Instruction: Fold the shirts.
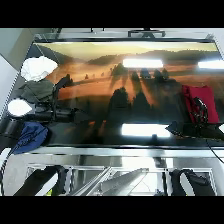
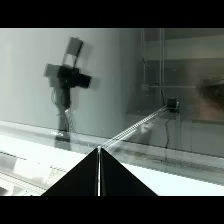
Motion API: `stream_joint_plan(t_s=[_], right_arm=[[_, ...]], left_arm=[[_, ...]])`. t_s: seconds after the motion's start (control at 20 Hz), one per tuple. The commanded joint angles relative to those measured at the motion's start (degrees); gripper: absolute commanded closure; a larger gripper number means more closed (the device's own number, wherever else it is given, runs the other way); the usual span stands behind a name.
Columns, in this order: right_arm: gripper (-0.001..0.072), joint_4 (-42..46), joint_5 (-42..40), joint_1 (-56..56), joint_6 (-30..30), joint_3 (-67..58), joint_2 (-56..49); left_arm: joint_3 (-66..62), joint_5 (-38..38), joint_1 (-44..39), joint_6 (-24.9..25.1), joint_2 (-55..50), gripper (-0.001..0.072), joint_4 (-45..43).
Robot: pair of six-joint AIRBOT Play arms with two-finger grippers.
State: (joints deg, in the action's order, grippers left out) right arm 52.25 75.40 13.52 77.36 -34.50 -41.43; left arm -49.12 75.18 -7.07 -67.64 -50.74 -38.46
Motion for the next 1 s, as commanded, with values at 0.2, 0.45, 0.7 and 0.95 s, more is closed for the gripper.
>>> stream_joint_plan(t_s=[0.2, 0.45, 0.7, 0.95], right_arm=[[0.069, 0.0, 0.0, 0.0, 0.0, 0.0, 0.0], [0.069, 0.0, 0.0, 0.0, 0.0, 0.0, 0.0], [0.069, 0.0, 0.0, 0.0, 0.0, 0.0, 0.0], [0.069, 0.0, 0.0, 0.0, 0.0, 0.0, 0.0]], left_arm=[[0.0, -0.8, 0.0, 0.1, 0.0, 0.0692, -1.1], [-3.8, -7.7, 8.1, 0.1, 0.0, 0.0078, -8.5], [-16.3, -12.4, 24.5, 0.1, -6.9, -0.0004, -17.2], [-37.1, -20.5, 31.6, 0.1, -27.5, -0.0004, -33.0]])
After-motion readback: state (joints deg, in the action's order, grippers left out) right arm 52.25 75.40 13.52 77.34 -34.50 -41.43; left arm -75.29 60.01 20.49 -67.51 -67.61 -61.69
